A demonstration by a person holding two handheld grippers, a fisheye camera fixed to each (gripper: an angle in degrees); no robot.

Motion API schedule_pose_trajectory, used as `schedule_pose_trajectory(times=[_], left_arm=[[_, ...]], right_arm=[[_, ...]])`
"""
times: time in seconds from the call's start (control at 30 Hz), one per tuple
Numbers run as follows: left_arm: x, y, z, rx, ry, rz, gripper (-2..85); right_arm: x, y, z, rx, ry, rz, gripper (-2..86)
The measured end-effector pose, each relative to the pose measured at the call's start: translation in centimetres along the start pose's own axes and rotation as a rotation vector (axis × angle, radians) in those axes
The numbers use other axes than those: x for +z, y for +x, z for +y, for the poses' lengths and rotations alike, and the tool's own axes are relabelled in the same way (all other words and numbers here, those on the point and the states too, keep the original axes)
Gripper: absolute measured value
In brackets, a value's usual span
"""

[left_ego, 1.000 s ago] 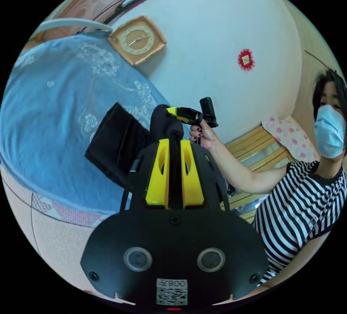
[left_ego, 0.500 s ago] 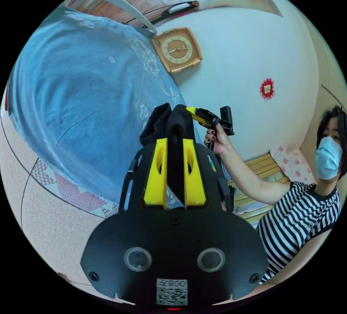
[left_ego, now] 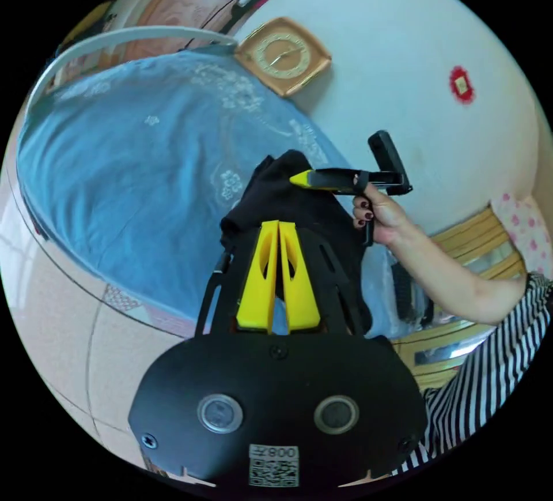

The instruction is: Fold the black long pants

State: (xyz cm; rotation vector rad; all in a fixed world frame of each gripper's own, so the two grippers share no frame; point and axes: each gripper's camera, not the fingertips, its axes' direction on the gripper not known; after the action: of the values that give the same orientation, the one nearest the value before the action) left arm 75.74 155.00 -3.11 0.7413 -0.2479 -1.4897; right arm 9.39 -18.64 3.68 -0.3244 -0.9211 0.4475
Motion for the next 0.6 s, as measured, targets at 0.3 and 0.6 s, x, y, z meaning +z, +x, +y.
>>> schedule_pose_trajectory(times=[0.3,0.6], left_arm=[[0.8,2.6,3.1,0.085,0.024,0.155,0.1],[6.7,1.1,6.1,0.048,-0.152,0.114,0.1]], right_arm=[[-2.2,2.0,13.1,-0.057,0.106,-0.07,0.1],[3.9,5.4,24.1,0.113,0.076,-0.158,0.2]])
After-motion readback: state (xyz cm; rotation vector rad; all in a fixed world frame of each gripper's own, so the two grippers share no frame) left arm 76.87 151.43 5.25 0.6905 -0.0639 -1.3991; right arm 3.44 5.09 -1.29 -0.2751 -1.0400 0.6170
